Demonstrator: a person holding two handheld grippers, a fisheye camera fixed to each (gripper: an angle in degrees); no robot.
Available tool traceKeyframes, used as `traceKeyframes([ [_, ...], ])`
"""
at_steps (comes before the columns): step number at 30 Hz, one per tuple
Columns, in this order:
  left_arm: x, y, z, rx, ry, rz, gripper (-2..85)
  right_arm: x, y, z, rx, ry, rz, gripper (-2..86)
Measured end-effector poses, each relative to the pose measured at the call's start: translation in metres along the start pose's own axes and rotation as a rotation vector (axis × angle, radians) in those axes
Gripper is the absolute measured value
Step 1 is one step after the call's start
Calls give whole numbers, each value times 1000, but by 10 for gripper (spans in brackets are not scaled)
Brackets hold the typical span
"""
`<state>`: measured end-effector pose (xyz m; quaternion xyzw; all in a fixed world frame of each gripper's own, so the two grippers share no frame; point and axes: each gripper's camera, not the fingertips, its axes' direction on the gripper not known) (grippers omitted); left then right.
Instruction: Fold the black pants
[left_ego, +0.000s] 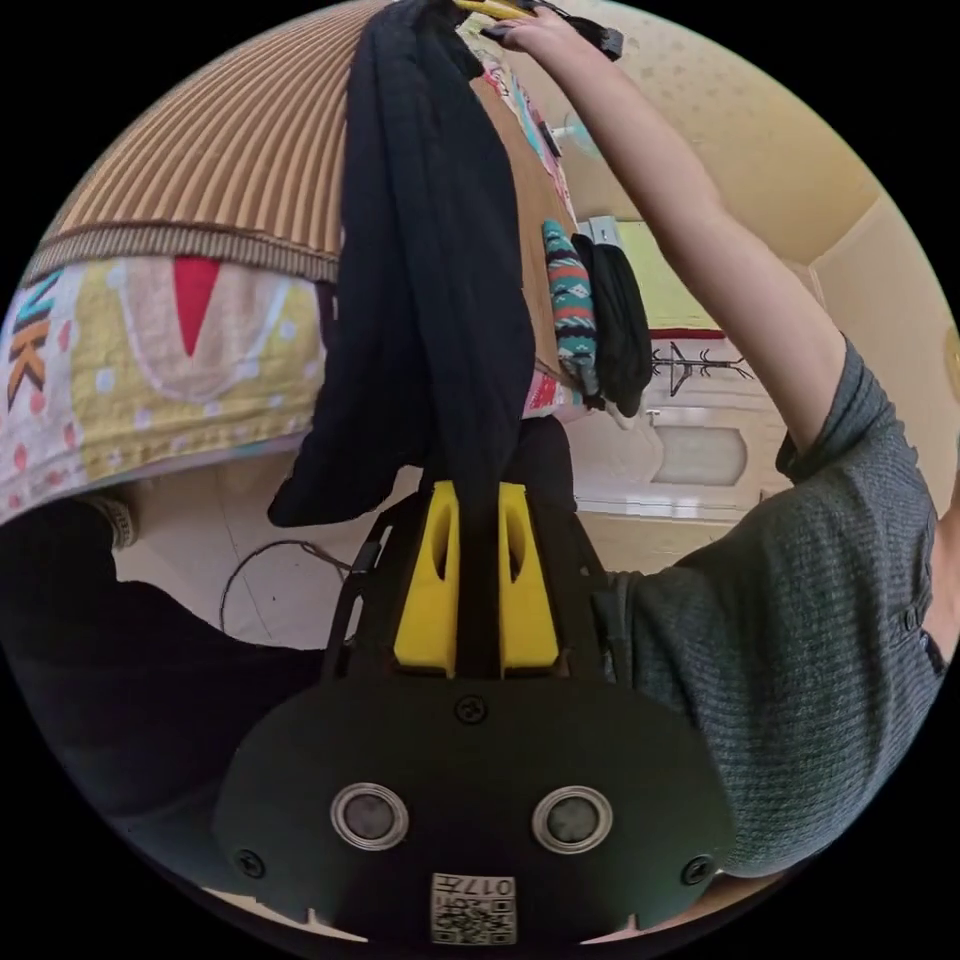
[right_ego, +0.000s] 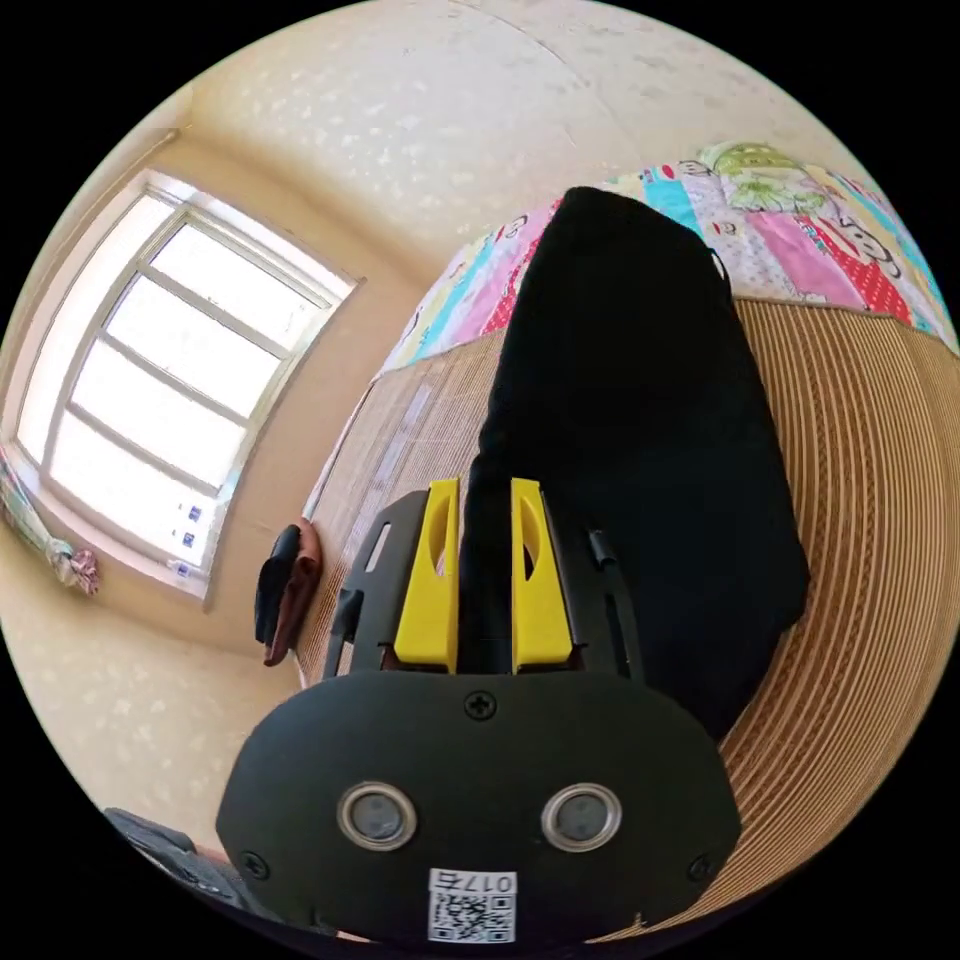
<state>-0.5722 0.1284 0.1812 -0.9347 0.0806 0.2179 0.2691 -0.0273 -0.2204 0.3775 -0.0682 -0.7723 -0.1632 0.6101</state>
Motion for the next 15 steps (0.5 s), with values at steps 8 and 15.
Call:
traceKeyframes([
  [8,10,14,-14,87,-48,21,85,19,219,-136,-116,52,-47,103],
  [15,37,-1,13,60,-221,92,89,45,408,-199,-191,-155,146,117],
])
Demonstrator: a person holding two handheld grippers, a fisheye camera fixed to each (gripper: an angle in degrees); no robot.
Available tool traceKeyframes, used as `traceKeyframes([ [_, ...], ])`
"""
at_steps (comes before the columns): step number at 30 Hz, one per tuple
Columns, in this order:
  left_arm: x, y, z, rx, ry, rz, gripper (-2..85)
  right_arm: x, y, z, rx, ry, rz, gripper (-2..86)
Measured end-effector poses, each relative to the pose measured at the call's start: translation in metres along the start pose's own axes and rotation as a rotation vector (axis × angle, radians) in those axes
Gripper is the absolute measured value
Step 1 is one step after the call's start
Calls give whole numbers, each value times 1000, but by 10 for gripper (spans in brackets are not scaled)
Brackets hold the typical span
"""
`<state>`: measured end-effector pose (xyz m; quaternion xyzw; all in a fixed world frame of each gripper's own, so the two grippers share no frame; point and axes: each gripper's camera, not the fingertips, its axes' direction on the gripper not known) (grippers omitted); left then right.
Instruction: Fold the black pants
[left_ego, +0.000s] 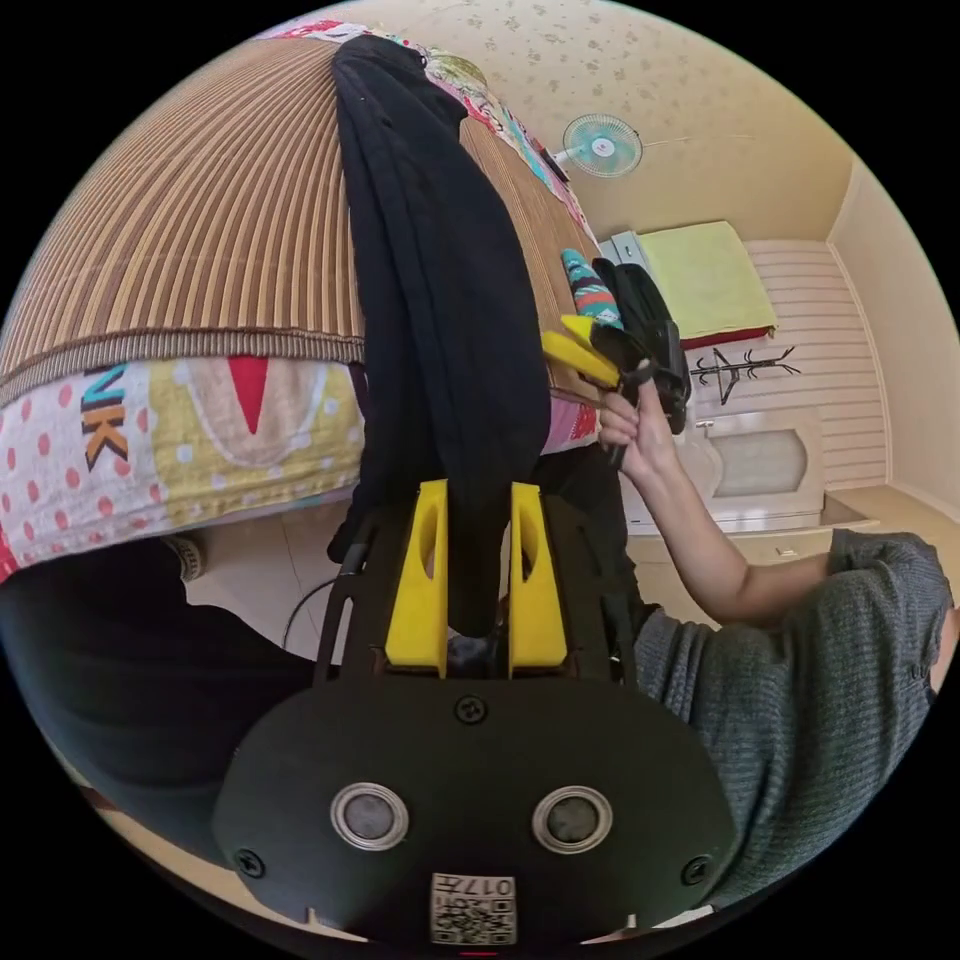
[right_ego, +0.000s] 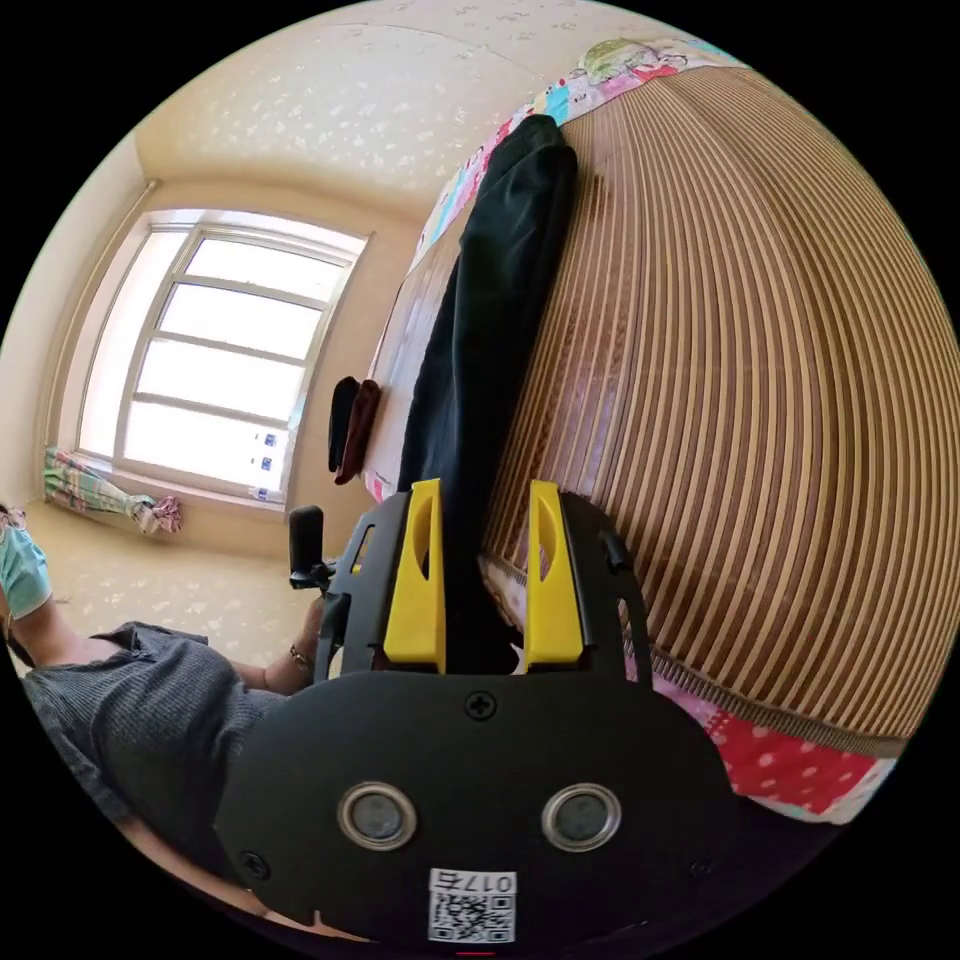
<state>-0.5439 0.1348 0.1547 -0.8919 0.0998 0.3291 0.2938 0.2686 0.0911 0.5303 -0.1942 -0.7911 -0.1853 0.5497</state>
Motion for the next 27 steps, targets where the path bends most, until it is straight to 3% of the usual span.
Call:
traceKeyframes([
  [3,8,-3,13,-18,-75,33,50,19,27,22,-109,-160,65,97],
  [10,26,31,-55,133,345,240,35,-35,43,18,-151,-323,-203,33],
  [12,14,37,-48,36,254,157,37,-43,47,28,-233,-266,-260,24],
  [14,-11,47,-22,-123,-103,-106,44,-36,50,50,-370,-91,-238,19],
  [16,-13,55,-15,-122,-182,-131,51,-30,56,65,-449,12,-240,16],
  [20,-1,59,-28,44,-77,-123,73,-24,51,43,-302,23,-189,33],
  [27,8,6,-45,188,-128,-83,100,-3,-14,3,-16,92,-101,88],
])
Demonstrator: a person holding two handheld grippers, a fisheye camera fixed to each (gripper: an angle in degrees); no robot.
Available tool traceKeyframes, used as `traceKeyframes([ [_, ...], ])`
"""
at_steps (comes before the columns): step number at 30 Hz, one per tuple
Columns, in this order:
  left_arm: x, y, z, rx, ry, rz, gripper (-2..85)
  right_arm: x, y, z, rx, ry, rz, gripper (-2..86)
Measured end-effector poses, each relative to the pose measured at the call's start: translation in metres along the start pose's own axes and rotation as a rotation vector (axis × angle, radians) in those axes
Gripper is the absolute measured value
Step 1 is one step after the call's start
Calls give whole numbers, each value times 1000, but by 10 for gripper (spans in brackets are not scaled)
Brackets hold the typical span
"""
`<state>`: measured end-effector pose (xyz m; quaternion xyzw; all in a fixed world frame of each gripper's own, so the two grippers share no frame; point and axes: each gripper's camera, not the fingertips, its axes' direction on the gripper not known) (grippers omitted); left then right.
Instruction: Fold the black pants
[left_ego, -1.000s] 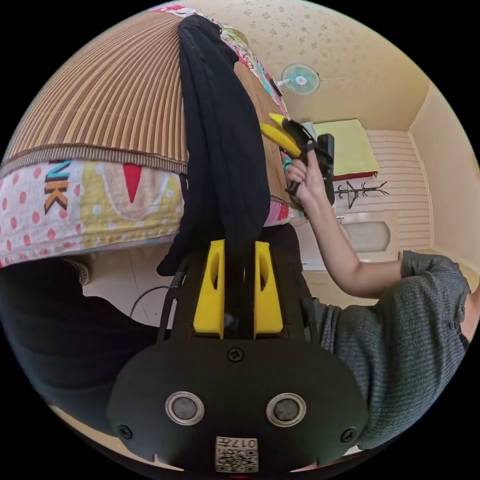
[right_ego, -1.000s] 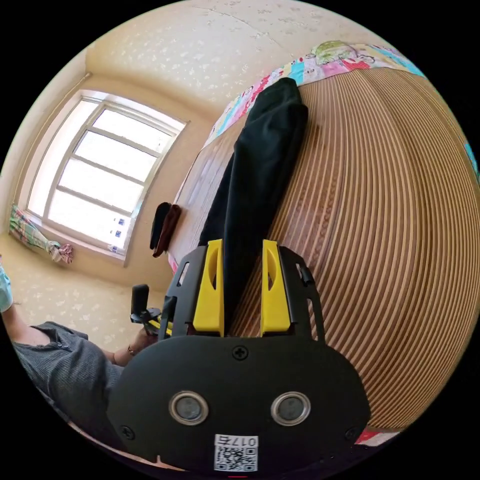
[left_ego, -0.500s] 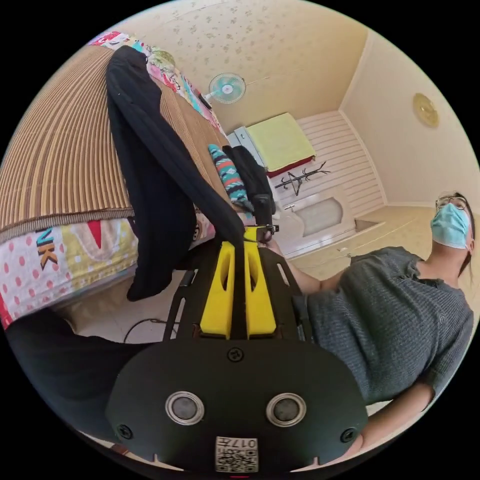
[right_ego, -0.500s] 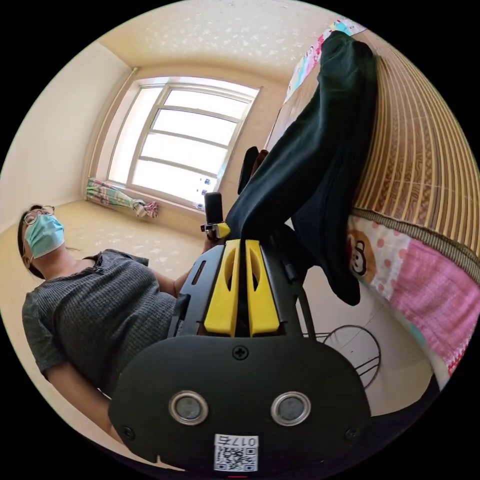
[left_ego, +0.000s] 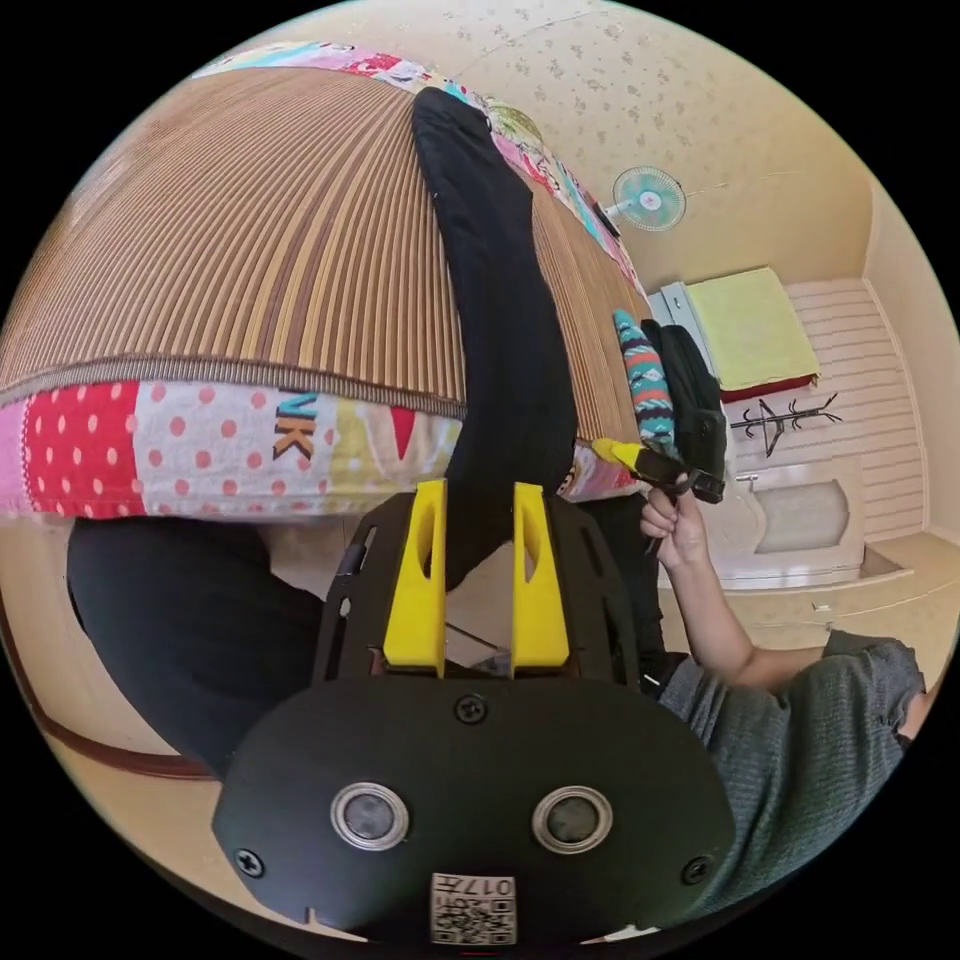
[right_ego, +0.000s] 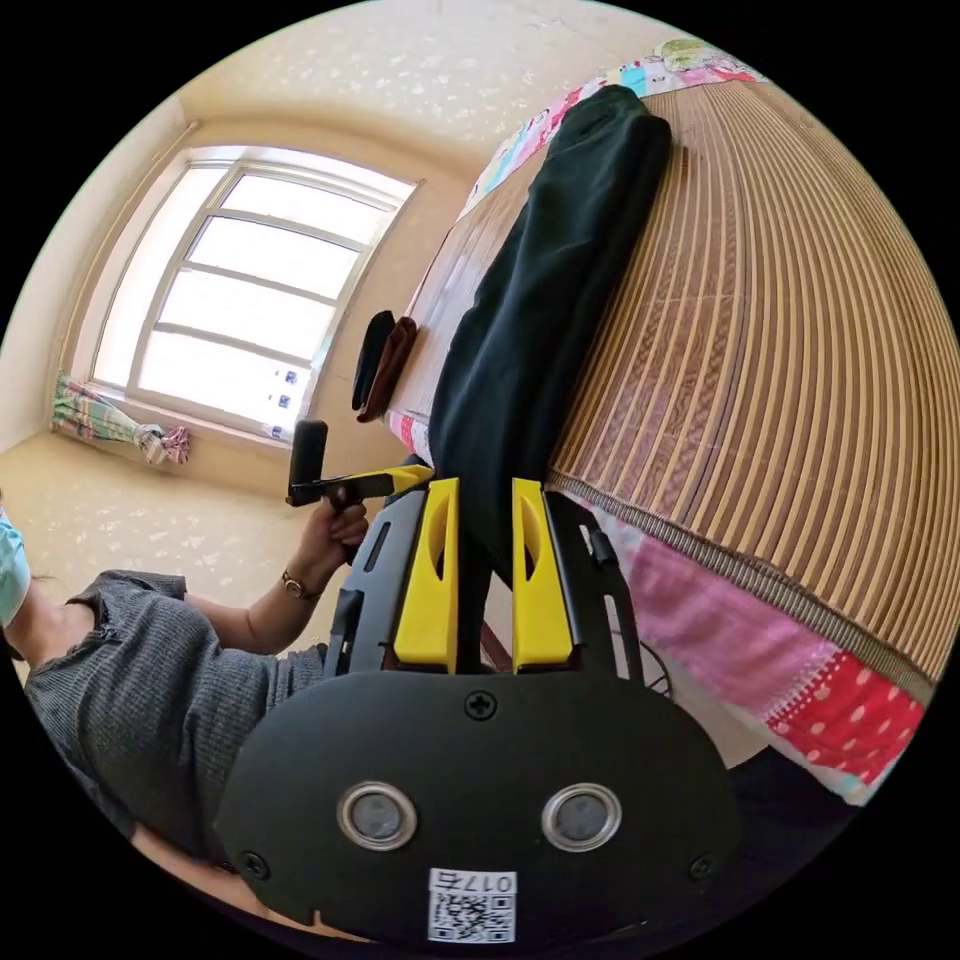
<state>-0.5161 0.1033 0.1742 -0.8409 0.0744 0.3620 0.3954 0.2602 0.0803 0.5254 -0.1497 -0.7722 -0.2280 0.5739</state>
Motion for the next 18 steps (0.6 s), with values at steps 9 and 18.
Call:
traceKeyframes([
  [9,17,-78,21,16,-45,-42,83,22,-88,46,-79,57,-1,62],
  [18,-6,-27,13,130,93,-103,71,27,-12,4,135,-66,-18,18],
])
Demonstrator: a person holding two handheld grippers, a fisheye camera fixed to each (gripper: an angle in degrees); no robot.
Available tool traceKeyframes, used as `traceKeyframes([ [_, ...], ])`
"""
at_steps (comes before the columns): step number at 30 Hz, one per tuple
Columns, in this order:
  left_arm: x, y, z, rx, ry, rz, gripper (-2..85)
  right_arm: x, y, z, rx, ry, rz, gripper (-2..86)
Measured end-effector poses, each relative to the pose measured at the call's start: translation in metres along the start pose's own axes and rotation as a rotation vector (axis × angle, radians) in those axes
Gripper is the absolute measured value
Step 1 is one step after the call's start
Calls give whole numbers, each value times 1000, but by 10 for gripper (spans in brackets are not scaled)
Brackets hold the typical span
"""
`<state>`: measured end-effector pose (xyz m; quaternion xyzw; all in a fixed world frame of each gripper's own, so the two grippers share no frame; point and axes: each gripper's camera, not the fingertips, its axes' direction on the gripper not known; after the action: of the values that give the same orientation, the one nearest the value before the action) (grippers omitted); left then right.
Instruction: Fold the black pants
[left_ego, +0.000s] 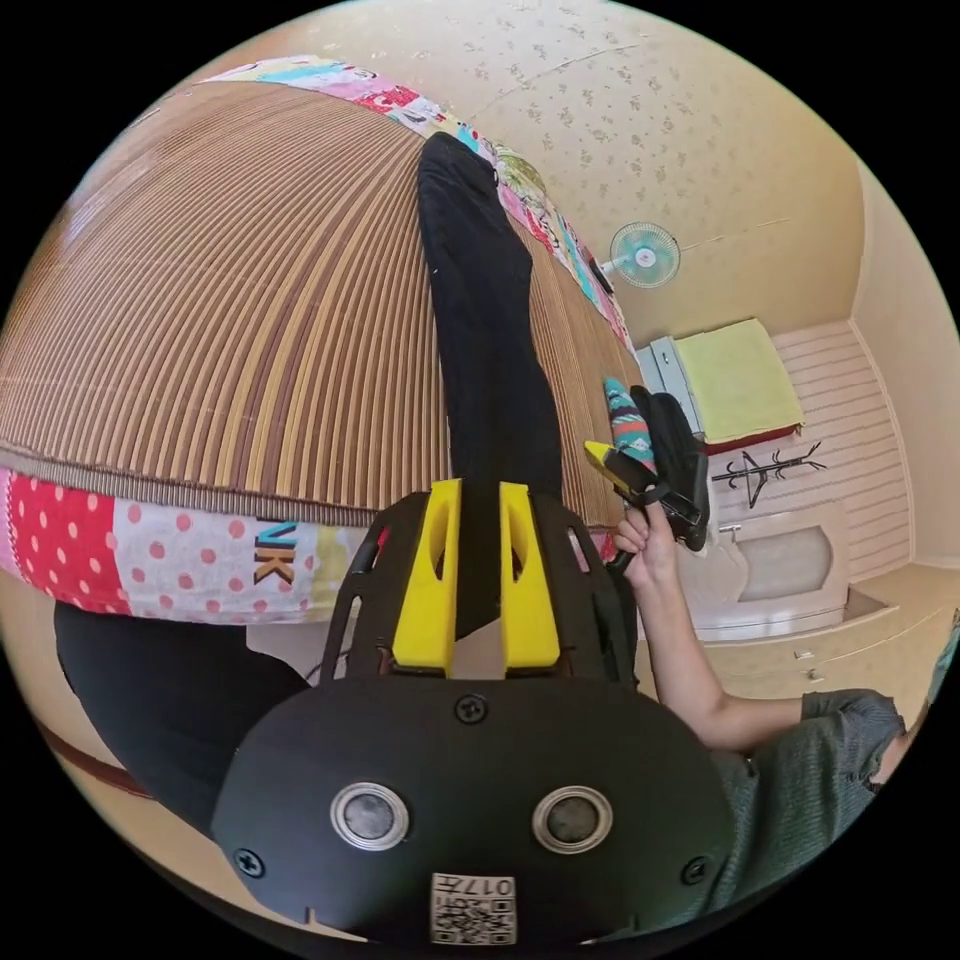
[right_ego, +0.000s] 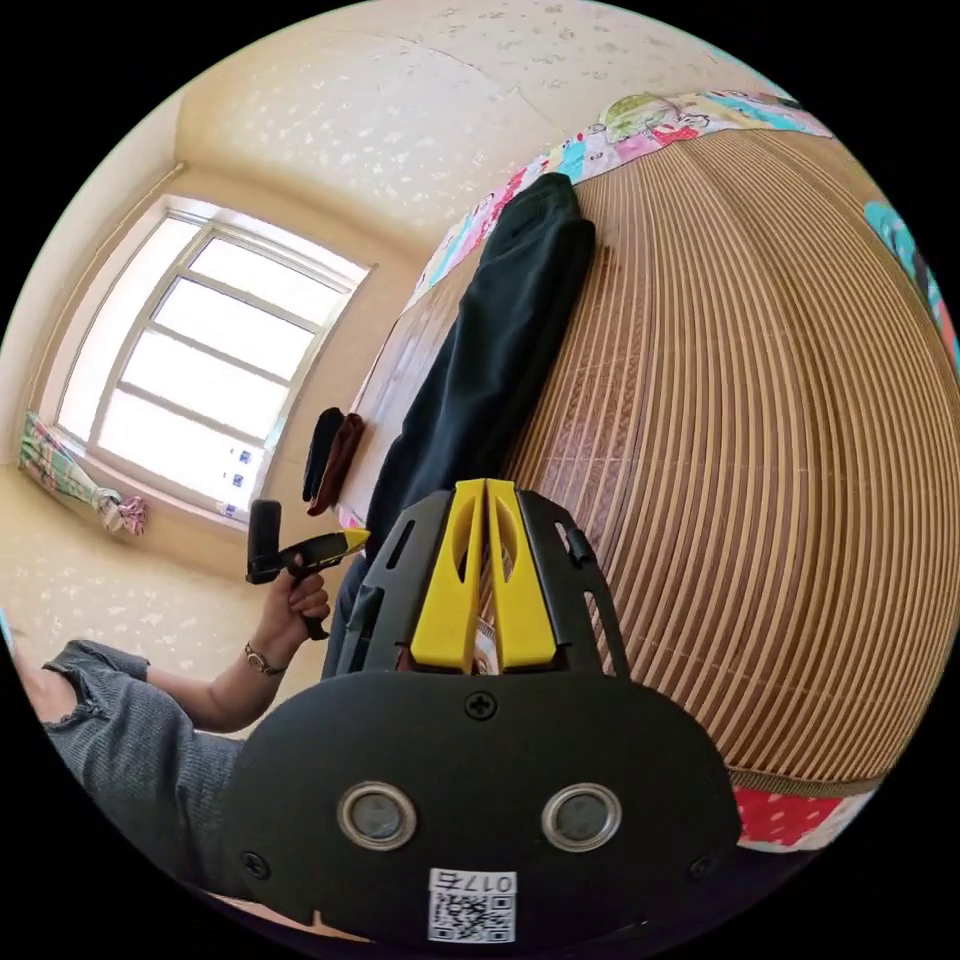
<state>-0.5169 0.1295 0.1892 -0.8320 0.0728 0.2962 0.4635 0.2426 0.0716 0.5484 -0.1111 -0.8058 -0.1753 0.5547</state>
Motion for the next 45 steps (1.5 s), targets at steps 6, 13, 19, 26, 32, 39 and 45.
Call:
traceKeyframes([
  [6,-5,19,-5,90,-45,17,105,-33,30,67,-187,110,-71,100],
  [13,23,24,17,62,-123,102,55,-60,33,69,-130,278,-120,54],
  [19,42,11,9,9,13,190,37,-53,31,43,-103,77,-88,25],
  [26,33,7,36,-69,-6,124,38,-21,33,28,-110,58,-16,21],
  [32,29,-1,47,-89,-60,93,41,-11,23,31,-174,31,26,26],
  [39,23,-20,38,-76,-22,87,59,5,-7,-5,-74,-11,71,42],
  [45,-1,-66,11,59,141,-8,112,25,-43,-14,-18,-70,147,96],
])
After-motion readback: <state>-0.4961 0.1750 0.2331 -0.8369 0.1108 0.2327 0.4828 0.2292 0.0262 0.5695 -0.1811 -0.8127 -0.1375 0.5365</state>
